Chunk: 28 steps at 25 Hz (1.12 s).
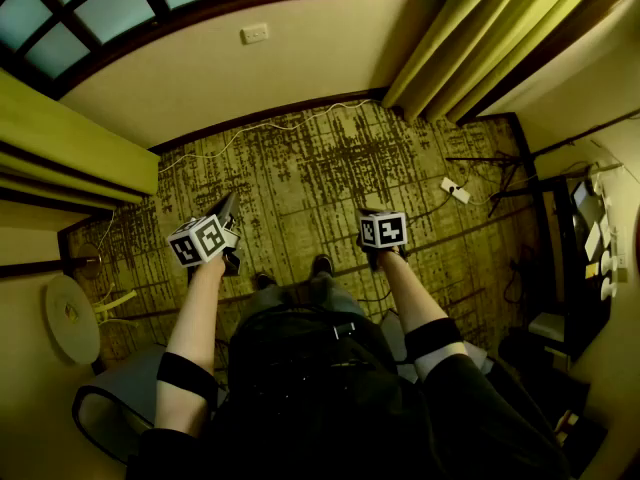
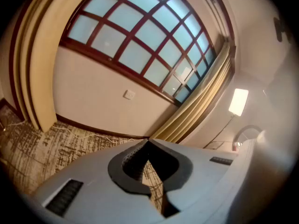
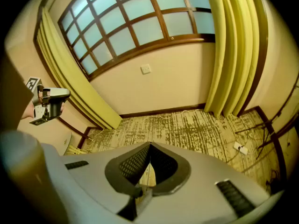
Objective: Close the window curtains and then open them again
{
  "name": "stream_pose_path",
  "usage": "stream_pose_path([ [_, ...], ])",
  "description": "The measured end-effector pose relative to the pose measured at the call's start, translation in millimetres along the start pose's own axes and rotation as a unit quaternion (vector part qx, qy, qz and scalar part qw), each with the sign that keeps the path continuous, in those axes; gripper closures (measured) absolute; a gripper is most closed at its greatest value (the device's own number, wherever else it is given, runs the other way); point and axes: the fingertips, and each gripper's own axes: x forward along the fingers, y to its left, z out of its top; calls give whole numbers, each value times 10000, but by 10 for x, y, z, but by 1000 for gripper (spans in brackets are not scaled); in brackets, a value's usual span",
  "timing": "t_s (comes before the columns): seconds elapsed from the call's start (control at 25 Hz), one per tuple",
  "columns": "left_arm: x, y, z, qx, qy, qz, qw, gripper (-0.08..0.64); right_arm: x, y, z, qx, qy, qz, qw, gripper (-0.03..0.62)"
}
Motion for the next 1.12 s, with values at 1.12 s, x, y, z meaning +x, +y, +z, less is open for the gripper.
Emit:
stream_pose_path([
  [1.12, -1645, 550, 1333, 1780, -1873, 1685, 9512, 560, -1103, 2929, 2413, -2586, -2999, 1707, 9023, 591],
])
